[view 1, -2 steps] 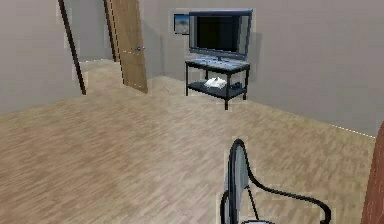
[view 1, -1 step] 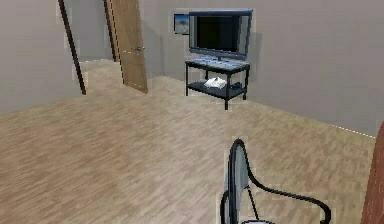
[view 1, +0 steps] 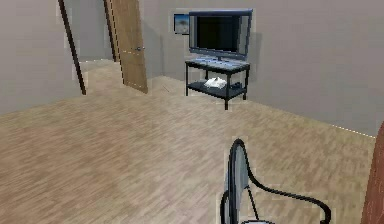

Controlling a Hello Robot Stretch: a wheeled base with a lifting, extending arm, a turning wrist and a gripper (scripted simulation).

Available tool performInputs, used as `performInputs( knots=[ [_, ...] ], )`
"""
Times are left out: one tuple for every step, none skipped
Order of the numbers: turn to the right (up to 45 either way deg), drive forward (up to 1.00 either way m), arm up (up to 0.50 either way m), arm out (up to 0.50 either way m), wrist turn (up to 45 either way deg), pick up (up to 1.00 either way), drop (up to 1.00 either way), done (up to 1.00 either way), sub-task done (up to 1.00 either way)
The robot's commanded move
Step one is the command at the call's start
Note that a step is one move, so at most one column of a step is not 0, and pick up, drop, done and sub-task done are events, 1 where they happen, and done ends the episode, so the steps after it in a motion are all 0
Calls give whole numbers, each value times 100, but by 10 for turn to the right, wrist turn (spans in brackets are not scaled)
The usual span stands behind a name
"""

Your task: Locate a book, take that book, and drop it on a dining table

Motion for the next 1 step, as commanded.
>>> performInputs(
  knots=[
    [0,0,10,0,0,0,0,0,0]
  ],
)
